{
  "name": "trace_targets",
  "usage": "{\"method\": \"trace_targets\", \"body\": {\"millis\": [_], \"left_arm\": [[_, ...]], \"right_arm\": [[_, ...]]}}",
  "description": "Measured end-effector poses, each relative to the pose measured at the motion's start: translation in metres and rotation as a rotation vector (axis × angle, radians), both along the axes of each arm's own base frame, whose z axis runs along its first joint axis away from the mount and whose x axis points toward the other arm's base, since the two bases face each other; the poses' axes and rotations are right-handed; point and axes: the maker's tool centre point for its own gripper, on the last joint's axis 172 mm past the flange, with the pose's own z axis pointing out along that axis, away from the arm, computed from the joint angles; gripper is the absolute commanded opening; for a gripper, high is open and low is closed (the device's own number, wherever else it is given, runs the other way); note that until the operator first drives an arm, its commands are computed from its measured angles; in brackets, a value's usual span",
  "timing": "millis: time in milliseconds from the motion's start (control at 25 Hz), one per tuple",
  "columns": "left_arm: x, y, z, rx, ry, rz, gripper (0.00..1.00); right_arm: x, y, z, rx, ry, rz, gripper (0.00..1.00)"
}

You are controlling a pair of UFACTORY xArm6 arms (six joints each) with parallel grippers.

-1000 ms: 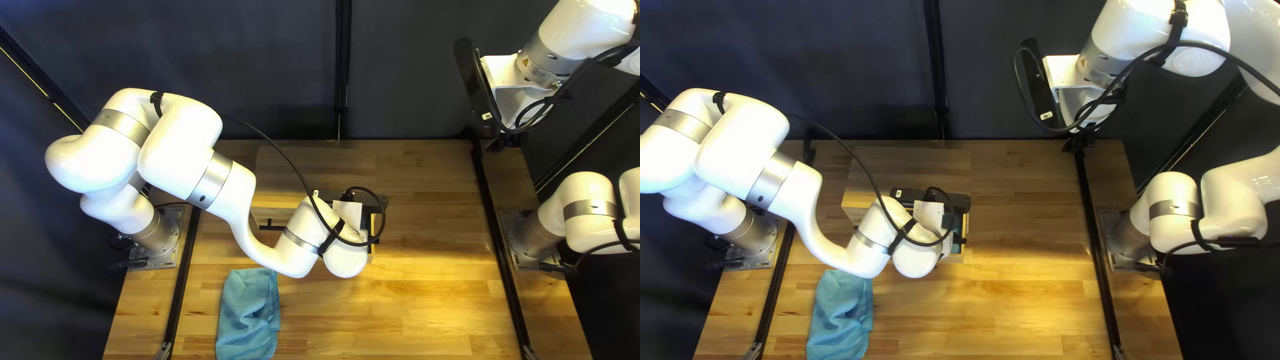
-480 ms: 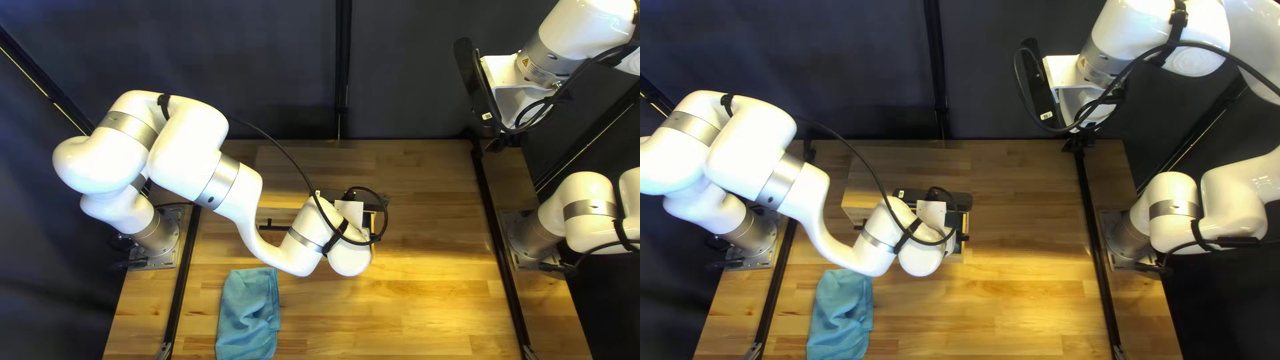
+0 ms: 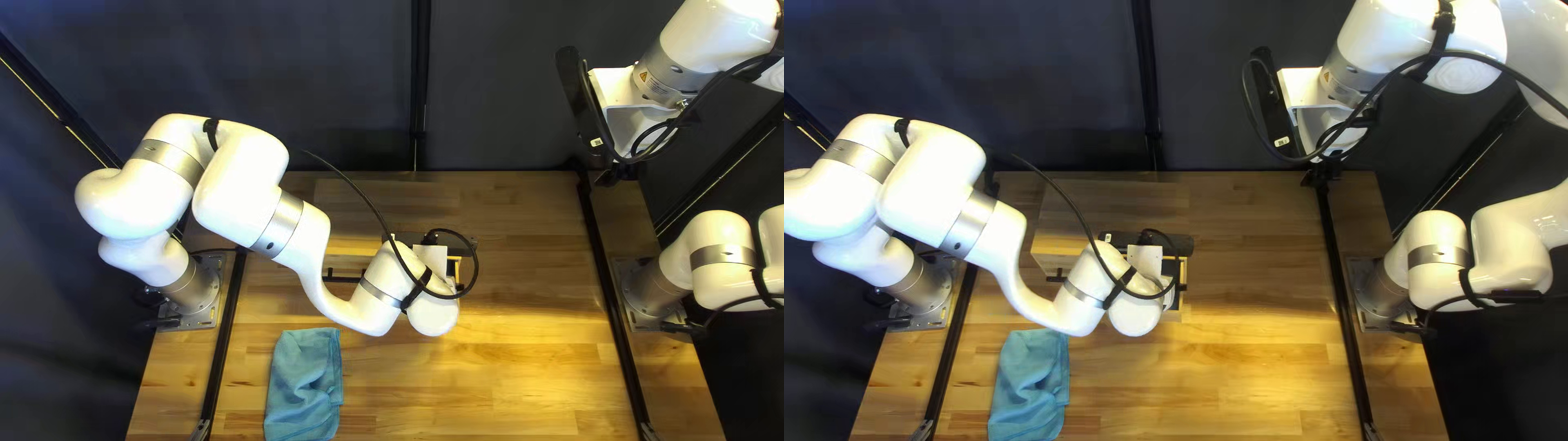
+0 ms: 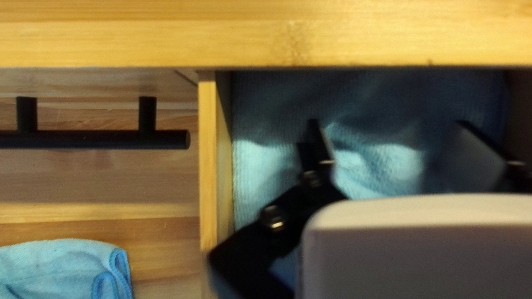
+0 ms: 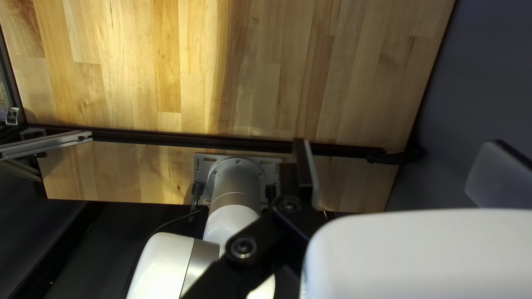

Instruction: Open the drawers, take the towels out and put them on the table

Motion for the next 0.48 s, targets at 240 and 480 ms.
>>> {"method": "trace_targets", "body": {"millis": [240, 480], "left_arm": [[0.001, 0.000, 0.006, 0.007, -0.012, -0.001, 0.00], [-0.001, -0.001, 0.015, 0.011, -0.021, -0.005, 0.00]], "right_arm": [[0.000, 0.000, 0.000, 0.000, 0.000, 0.000, 1.00], [0.000, 0.000, 0.000, 0.000, 0.000, 0.000, 1.00]]}}
